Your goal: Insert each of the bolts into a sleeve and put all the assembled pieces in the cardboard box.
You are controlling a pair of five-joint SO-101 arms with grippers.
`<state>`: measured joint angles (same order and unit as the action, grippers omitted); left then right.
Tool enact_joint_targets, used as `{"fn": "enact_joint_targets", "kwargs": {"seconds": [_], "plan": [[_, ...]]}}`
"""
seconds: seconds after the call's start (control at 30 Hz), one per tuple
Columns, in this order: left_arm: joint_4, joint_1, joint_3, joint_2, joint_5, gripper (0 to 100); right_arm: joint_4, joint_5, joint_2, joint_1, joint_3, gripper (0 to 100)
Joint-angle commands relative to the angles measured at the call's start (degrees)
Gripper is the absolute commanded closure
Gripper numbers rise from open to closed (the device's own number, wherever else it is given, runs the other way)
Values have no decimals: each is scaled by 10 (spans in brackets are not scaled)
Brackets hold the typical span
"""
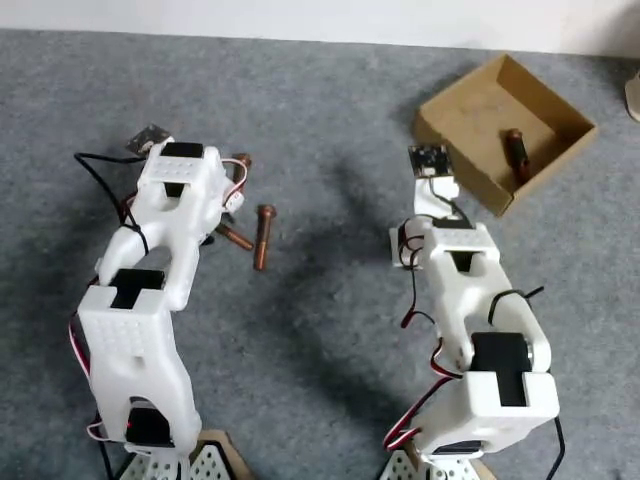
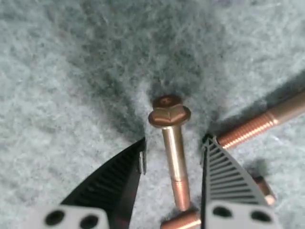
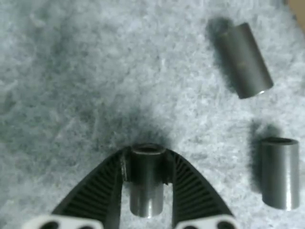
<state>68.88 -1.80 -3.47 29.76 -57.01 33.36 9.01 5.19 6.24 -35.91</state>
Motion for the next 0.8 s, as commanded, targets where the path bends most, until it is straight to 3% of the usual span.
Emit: {"fn": "enact_joint_targets", "kwargs": {"seconds": [0.0, 0.27, 0.43, 0.57, 0.77], "plan": [[10, -5, -10, 0, -7, 808, -3, 8, -10, 19, -6, 995], [10, -15, -9, 0, -58, 822, -3, 8, -10, 20, -7, 995], [-6, -34, -8, 0, -55, 1000, -3, 8, -10, 20, -7, 995], [-27, -43, -6, 0, -52, 998, -3, 8, -13, 18, -7, 995], [-27, -42, -10, -5, 8, 995, -16, 8, -51, 12, -11, 995]]}}
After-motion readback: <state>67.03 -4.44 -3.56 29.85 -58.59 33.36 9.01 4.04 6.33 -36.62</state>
